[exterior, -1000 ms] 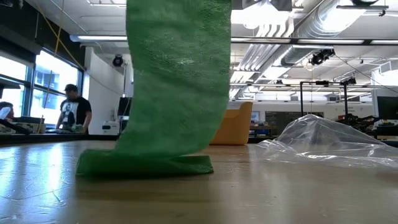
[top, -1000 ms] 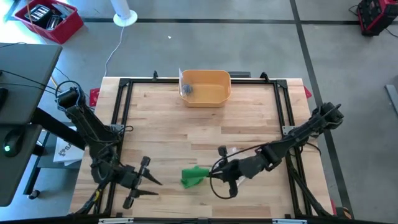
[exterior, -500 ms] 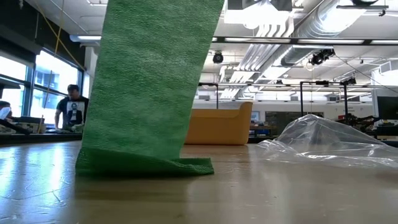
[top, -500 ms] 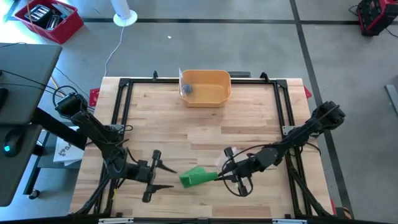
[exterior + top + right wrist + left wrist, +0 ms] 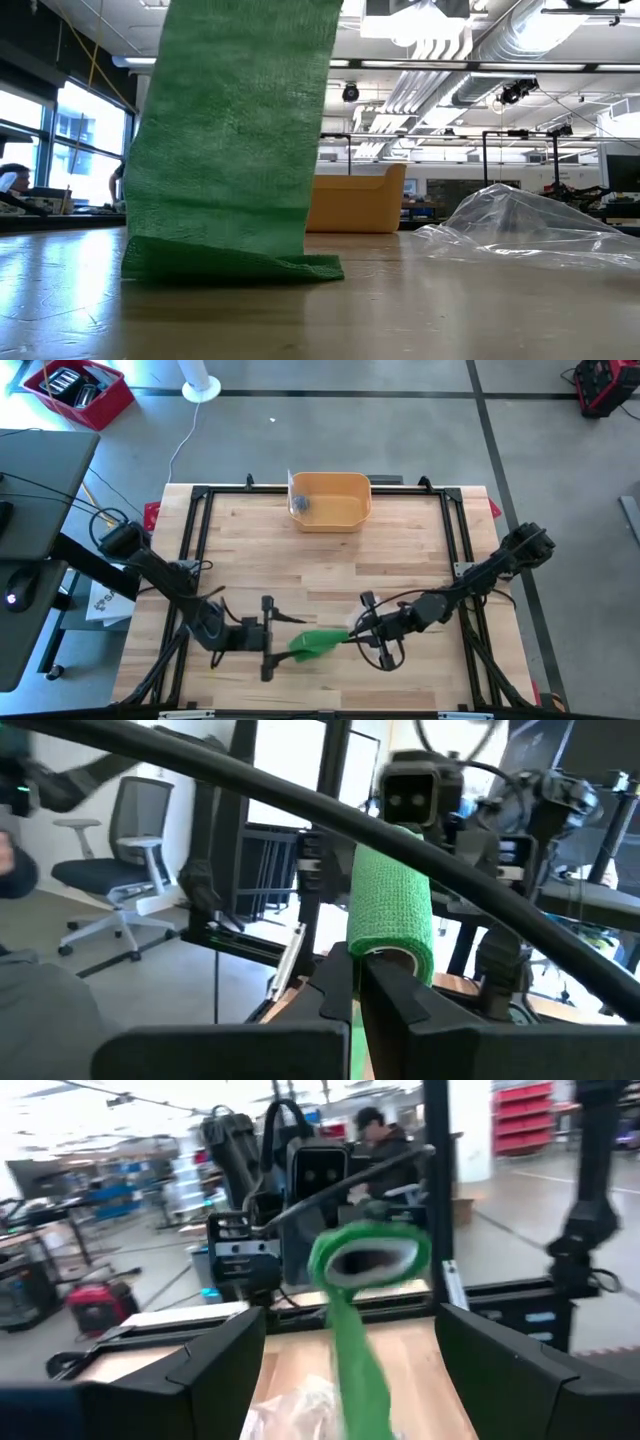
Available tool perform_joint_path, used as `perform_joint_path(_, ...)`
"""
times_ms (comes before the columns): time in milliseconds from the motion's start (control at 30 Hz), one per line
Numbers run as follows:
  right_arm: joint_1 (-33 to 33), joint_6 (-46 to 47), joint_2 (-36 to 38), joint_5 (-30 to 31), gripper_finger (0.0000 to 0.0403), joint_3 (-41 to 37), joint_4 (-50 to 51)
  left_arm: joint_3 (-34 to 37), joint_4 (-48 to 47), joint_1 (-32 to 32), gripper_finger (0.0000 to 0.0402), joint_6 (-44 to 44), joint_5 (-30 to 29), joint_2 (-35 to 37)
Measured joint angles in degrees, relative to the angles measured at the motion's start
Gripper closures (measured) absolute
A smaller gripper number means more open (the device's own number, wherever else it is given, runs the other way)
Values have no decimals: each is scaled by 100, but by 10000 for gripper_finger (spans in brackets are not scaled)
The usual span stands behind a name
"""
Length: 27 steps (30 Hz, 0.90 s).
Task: Roll bandage
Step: Roll the green bandage
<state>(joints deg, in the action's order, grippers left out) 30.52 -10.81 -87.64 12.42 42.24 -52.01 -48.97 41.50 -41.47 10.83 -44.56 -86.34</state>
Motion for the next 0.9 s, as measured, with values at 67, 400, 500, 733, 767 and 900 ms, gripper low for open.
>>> perform_joint_path(67, -24, -3, 0, 2, 403, 0, 12, -215, 7, 30, 113, -2, -67, -182)
perform_joint_path(400, -28, -17, 0, 15, 403, 0, 50, -455, 54, 128, 113, -342, -57, -263)
perform_joint_path(500, -29, -63, 0, 17, 403, 0, 50, -455, 51, 179, 115, -450, 153, -263)
perform_joint_path(733, -29, -125, 0, 18, 403, 0, 50, -453, 4, 251, 139, -612, 217, -263)
perform_joint_path(767, -29, -125, 0, 18, 403, 0, 50, -453, 0, 249, 146, -613, 221, -263)
perform_joint_path(900, -29, -116, 0, 18, 403, 0, 50, -453, -2, 246, 177, -618, 223, -263)
